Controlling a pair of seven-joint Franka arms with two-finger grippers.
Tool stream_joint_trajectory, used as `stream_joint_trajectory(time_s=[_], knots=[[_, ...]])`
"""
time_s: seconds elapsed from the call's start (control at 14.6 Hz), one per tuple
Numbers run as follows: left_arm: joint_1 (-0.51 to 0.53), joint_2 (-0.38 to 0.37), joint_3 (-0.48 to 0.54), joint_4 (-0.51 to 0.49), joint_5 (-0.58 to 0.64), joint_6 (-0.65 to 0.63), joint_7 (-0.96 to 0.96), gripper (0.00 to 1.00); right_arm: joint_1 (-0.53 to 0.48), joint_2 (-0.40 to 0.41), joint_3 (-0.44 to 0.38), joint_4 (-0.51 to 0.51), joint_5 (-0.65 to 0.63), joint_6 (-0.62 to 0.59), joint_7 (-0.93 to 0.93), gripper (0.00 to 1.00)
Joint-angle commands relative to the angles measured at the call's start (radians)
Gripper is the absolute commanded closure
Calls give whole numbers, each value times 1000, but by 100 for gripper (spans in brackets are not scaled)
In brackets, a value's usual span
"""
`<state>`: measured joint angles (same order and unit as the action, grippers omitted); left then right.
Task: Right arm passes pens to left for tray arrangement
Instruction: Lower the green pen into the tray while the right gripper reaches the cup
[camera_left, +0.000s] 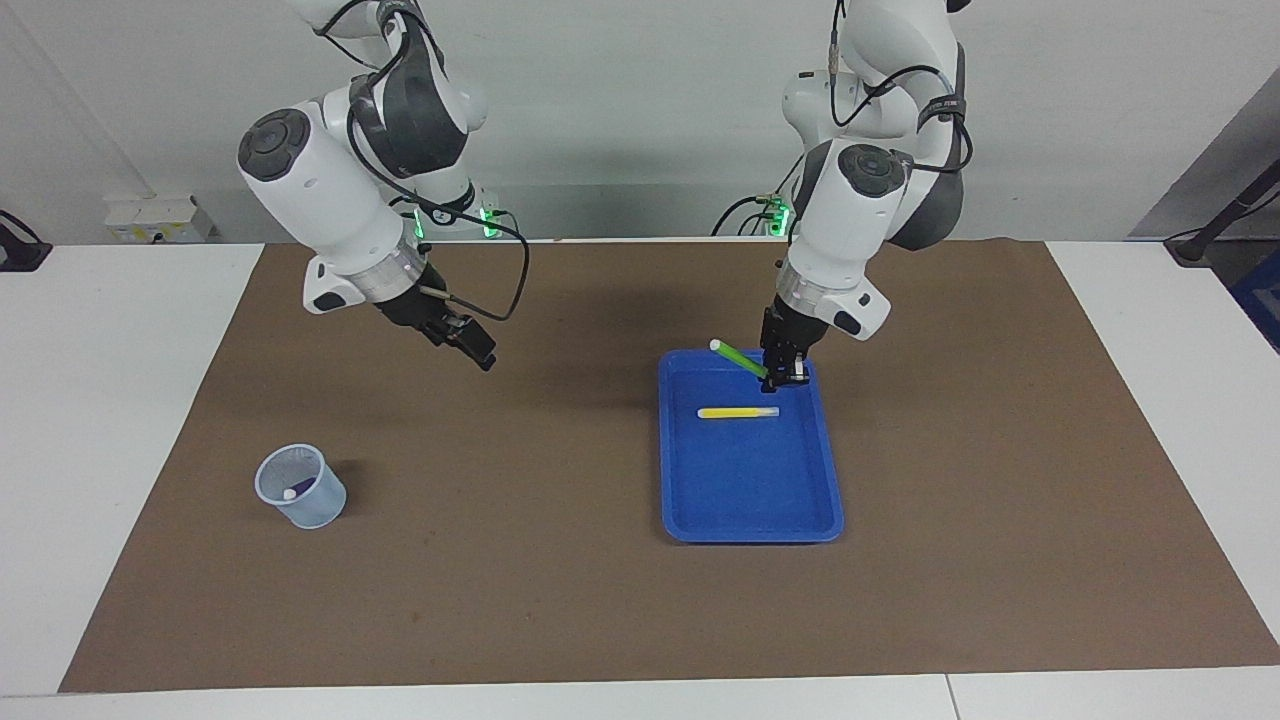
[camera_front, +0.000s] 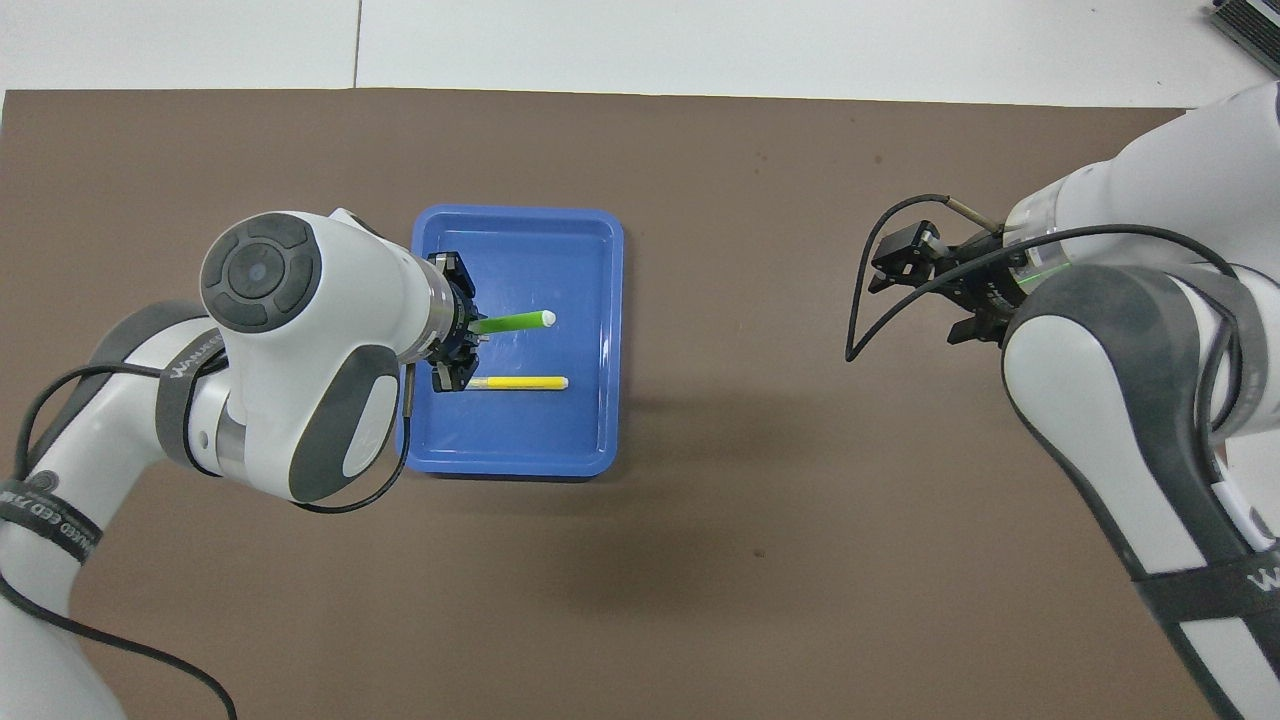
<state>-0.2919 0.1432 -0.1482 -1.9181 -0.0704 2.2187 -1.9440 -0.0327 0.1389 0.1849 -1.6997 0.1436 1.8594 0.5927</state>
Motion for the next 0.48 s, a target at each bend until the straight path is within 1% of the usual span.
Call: stream_joint_trajectory(time_s=[0.0, 0.14, 0.21, 0.41], knots=[[16, 12, -5, -42, 46, 67, 8, 100, -3, 1, -28, -6, -109, 47, -179, 3], [16, 47, -5, -41, 79, 85, 8, 100, -3, 8, -36, -11, -191, 90, -296, 4], [17, 65, -5, -41, 95, 100, 7, 100, -4, 8, -50, -17, -214, 130, -354, 4], [33, 113, -5, -35, 121, 157, 7, 100, 13, 33, -108, -21, -216, 191, -454, 5]])
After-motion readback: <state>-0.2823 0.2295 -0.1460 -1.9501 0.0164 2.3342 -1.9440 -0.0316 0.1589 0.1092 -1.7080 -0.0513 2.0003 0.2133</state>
